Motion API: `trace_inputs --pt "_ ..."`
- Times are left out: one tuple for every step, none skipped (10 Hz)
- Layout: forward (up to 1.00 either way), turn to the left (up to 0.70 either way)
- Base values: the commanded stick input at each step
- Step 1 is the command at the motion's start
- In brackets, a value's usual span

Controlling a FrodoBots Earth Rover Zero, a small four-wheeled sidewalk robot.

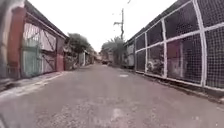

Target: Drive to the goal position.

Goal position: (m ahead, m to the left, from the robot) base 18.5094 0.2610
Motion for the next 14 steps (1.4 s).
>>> trace_inputs --pt "0.7 0.07" --pt "0.7 0.07" --pt "0.7 0.07" --pt "0.7 0.07" --pt "0.7 0.07" --pt "0.7 0.07" --pt "0.7 0.07" --pt "0.7 0.07" --pt "0.7 0.19" --pt "0.7 0.42" --pt "0.7 0.39" --pt "0.7 0.07" --pt "0.7 0.07" --pt "0.7 0.07"
